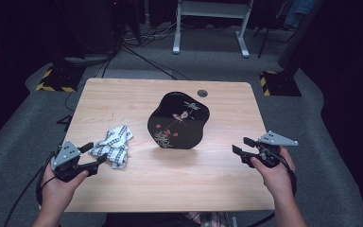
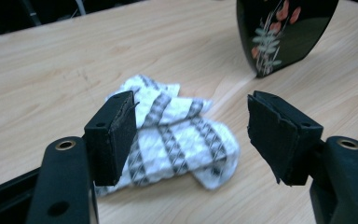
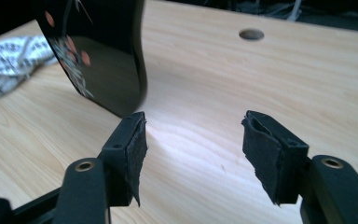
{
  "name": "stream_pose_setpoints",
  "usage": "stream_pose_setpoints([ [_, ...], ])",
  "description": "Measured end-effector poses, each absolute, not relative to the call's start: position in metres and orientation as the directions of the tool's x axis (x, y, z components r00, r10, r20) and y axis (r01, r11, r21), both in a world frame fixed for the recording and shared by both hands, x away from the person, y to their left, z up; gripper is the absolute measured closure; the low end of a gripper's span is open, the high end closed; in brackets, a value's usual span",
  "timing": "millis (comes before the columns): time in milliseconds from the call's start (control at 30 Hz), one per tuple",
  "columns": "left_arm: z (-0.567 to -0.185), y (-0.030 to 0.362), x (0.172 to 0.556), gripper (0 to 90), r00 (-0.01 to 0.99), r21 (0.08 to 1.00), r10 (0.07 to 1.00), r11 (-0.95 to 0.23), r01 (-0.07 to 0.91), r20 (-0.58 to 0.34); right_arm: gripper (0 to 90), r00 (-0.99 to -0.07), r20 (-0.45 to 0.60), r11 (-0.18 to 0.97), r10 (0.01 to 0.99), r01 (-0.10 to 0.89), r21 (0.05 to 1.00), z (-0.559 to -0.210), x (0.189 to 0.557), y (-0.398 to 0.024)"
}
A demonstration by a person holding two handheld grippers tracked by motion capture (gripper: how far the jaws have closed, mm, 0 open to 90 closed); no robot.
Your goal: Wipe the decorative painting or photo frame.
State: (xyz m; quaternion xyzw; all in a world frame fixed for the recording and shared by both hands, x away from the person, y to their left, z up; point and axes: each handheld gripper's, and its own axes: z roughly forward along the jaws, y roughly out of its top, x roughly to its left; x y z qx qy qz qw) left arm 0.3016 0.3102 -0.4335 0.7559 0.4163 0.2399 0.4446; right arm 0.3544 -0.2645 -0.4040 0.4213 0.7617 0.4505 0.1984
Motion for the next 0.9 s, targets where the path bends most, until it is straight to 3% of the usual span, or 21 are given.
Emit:
stream_pose_setpoints([
  [400,-0.468,0.329,0.306,32.4,0.535,0.748,0.844,-0.336,0.572,-0.029,40.2,-0.528,0.071,0.256,0.846,0.52,0.815,-0.433,0.363,-0.28],
  [567,-0.476,0.335,0.31,30.7,0.515,0.71,0.857,-0.367,0.601,0.008,38.7,-0.525,0.075,0.274,0.848,0.555,0.785,-0.447,0.369,-0.285],
  [900,-0.494,0.335,0.315,29.5,0.519,0.643,0.854,-0.392,0.658,-0.012,37.2,-0.518,0.059,0.311,0.853,0.597,0.739,-0.474,0.375,-0.287],
])
